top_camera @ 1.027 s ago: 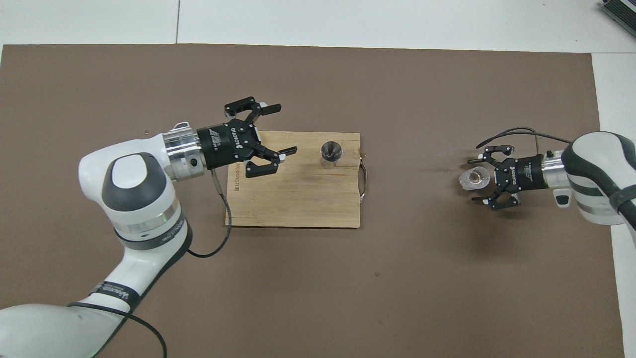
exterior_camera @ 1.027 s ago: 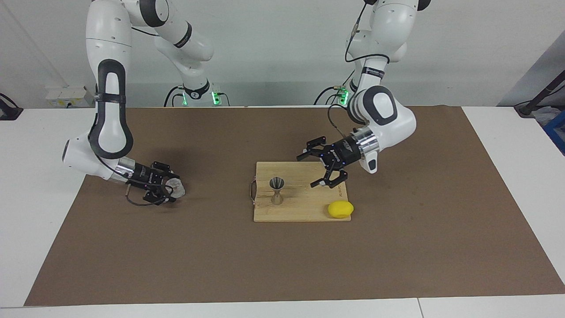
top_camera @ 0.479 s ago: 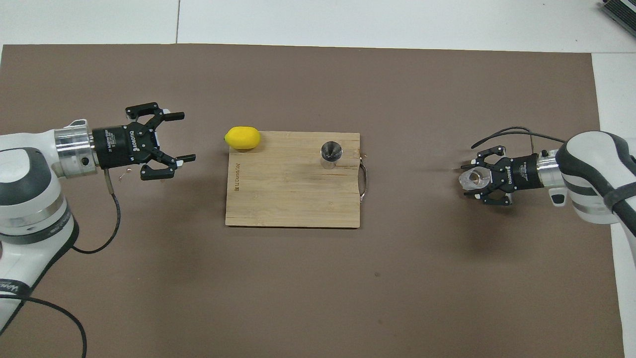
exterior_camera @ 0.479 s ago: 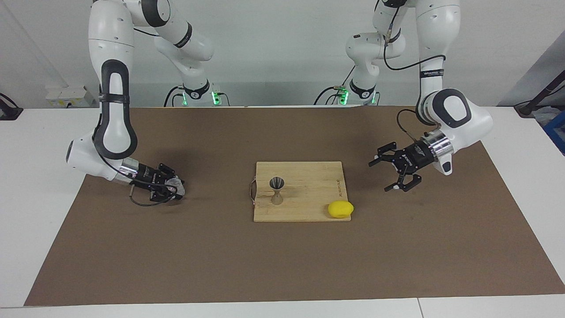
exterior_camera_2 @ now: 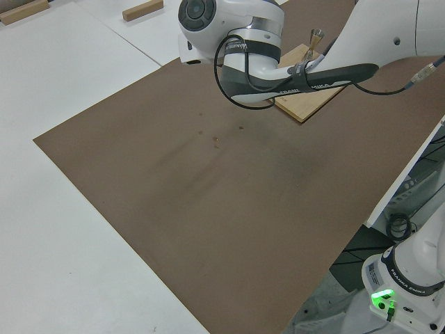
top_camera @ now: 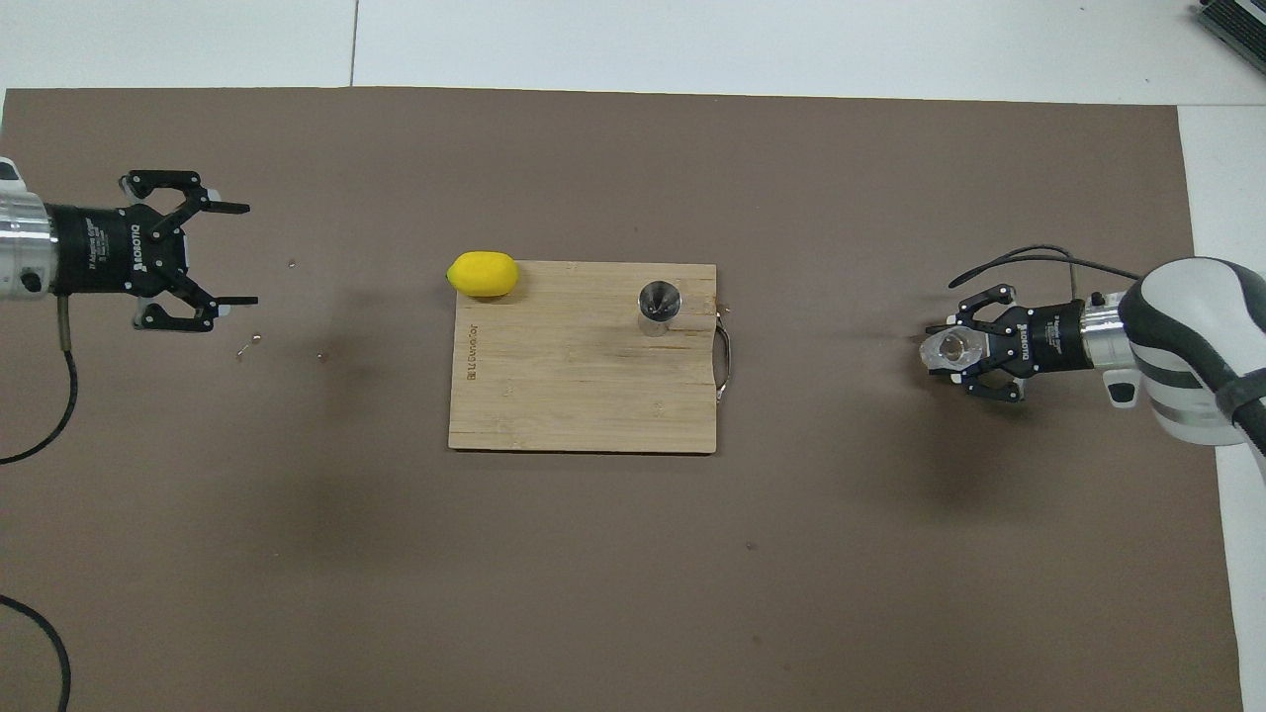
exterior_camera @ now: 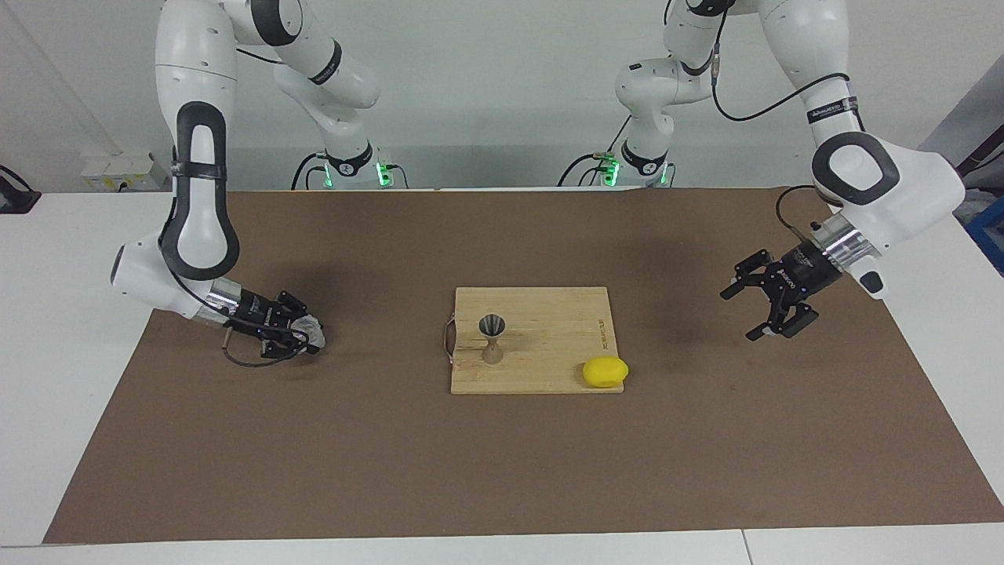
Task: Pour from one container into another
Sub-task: 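Carry the clear glass with the right gripper above the dark cup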
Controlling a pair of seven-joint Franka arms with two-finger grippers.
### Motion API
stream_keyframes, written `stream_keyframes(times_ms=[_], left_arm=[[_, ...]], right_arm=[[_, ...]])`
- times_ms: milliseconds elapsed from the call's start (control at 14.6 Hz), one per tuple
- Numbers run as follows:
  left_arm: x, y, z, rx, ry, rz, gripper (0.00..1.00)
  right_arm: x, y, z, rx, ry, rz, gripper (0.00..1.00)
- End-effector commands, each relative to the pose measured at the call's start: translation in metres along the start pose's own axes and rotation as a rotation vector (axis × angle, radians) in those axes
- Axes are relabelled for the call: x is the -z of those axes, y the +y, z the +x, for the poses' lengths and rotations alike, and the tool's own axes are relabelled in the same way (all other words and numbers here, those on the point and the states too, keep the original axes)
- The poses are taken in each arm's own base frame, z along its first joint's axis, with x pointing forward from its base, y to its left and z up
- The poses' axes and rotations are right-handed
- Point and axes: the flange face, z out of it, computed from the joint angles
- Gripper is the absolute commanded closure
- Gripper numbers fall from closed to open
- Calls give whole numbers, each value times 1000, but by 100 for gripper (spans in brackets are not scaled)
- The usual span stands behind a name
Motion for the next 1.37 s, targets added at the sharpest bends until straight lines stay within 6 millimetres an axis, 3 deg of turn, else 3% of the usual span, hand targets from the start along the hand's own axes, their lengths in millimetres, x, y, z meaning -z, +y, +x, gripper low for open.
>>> stream_keyframes(times_ms=[0, 137, 411, 753, 890, 1027, 1301], left_arm=[[16, 21, -18, -119, 126, 24, 0], [18, 28, -49, -259, 258, 77, 0], [-2, 25, -102, -516, 435, 202, 0], [-3, 12, -129, -1037, 501, 459, 0], [3, 4, -140, -1252, 467, 569, 0], [22, -3, -150, -1421, 419, 620, 0], [57, -21, -156, -1566, 337, 696, 0]], right_arm=[[18, -10, -35, -59, 18, 67, 100], [13, -19, -63, -81, 36, 75, 100], [-7, -40, -123, -143, 74, 90, 100], [-34, -61, -197, -218, 154, 128, 100], [-45, -67, -225, -222, 183, 127, 100], [-55, -70, -245, -229, 214, 143, 100], [-76, -71, -285, -207, 252, 139, 100]])
